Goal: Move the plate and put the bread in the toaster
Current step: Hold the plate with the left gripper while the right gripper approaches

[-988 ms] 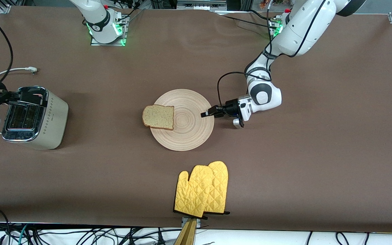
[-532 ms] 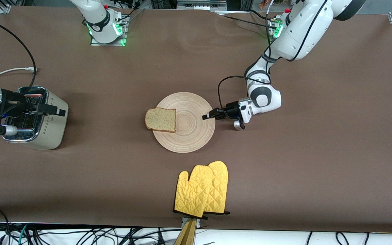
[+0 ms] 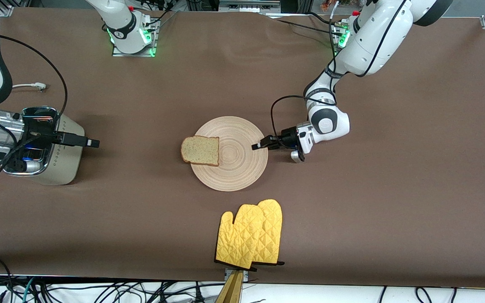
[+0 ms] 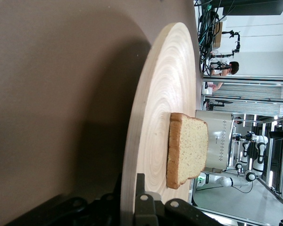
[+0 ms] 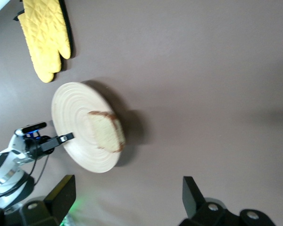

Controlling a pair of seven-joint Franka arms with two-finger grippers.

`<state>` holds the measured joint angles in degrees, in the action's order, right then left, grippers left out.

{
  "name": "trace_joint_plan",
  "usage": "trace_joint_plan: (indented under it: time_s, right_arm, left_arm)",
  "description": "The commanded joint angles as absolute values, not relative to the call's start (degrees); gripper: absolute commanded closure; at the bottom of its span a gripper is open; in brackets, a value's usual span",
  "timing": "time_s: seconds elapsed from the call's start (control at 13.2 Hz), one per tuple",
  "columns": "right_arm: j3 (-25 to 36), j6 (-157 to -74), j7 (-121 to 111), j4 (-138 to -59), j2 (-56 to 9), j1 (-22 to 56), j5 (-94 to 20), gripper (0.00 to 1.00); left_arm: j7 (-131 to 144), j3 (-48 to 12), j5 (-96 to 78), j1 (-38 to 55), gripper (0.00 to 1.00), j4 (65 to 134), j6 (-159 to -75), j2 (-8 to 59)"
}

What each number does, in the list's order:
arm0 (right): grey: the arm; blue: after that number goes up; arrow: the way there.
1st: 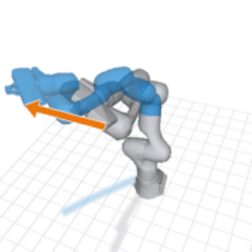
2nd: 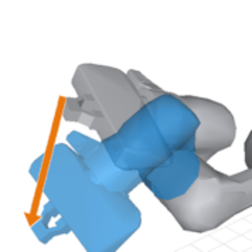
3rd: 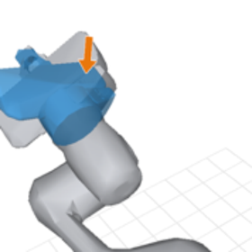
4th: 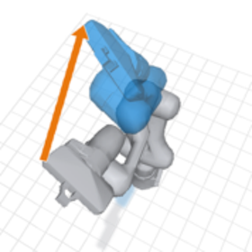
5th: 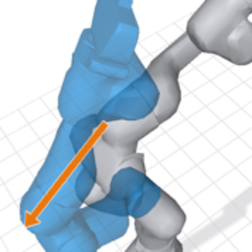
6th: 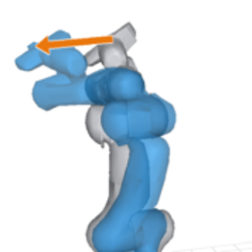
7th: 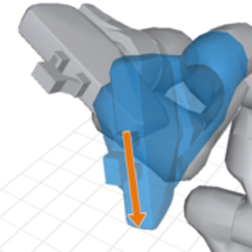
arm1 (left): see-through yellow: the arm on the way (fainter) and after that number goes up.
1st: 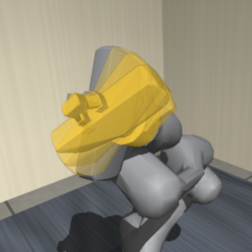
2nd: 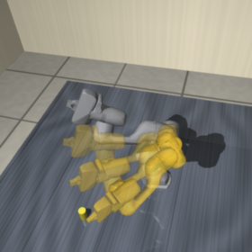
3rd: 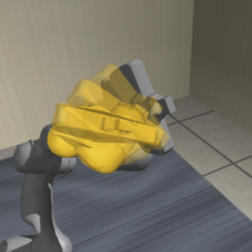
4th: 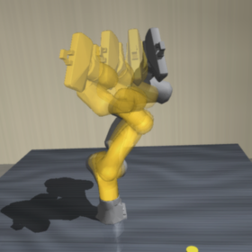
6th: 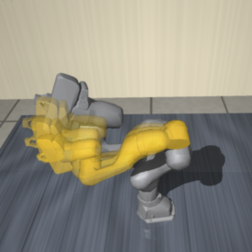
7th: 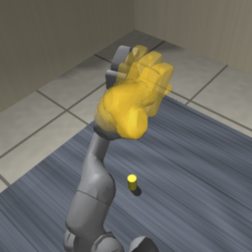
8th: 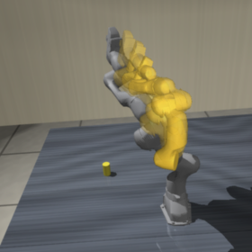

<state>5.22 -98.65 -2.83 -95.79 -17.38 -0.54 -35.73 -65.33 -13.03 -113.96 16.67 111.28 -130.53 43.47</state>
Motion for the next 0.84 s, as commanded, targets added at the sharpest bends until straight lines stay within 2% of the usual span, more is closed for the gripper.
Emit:
trace_joint_plan:
  time_s: [0.0, 0.23, 0.53, 0.68, 0.76]
  right_arm:
    - [4.83, -99.93, -3.34, -98.6, -17.4, -0.79, -40.5, 0.0]
    - [4.75, -101.42, -3.43, -100.45, -17.49, 0.78, -42.88, 0.0]
    - [4.75, -103.1, -3.51, -102.3, -18.89, 2.11, -48.24, 0.0]
    - [4.75, -103.01, -5.87, -102.48, -19.86, 2.11, -50.18, 0.0]
    - [4.75, -103.09, -7.45, -103.44, -20.21, 2.11, -52.36, 0.0]
  left_arm:
    - [-66.36, -12.66, -116.63, 17.31, 0.71, 110.65, -129.9, 42.8]
    - [-66.36, -12.48, -116.63, 17.31, 0.64, 110.65, -129.9, 42.37]
    - [-66.01, -10.55, -115.84, 15.04, 0.28, 113.81, -129.9, 37.46]
    - [-66.01, -10.55, -113.92, 12.84, 0.19, 115.13, -129.9, 35.52]
    - [-66.01, -10.55, -112.78, 11.53, 0.19, 116.01, -129.99, 34.2]
